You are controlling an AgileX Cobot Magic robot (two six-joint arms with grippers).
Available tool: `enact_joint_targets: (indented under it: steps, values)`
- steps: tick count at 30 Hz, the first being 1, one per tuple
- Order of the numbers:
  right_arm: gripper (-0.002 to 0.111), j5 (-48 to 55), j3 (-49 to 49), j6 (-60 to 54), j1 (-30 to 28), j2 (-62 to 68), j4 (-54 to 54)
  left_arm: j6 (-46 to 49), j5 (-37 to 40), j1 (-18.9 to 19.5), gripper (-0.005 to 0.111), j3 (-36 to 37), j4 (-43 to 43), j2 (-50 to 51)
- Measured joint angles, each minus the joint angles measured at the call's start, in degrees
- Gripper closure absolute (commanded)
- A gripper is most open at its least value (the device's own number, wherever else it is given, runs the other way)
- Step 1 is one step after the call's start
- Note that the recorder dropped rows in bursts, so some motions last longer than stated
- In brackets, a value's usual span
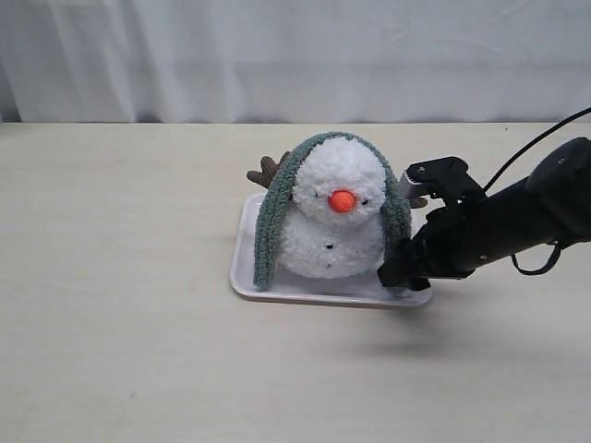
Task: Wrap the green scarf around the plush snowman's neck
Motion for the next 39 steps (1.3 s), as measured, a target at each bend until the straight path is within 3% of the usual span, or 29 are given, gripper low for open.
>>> enact_joint_targets:
  steps: [8, 18, 39]
  values:
    - [0.048, -3.7, 0.0, -7.2, 0.0, 2.6, 6.4, 0.0, 0.0, 0.0, 0.107, 0.0, 0.0, 0.0]
    - [0.103, -4.7, 0.0, -7.2, 0.0, 3.8, 8.8, 0.0, 0.0, 0.0, 0.107, 0.0, 0.0, 0.0]
    - [0.104, 12.8, 0.1, -1.7, 0.0, -5.0, 9.5, 0.0, 0.0, 0.0, 0.107, 0.0, 0.0, 0.0]
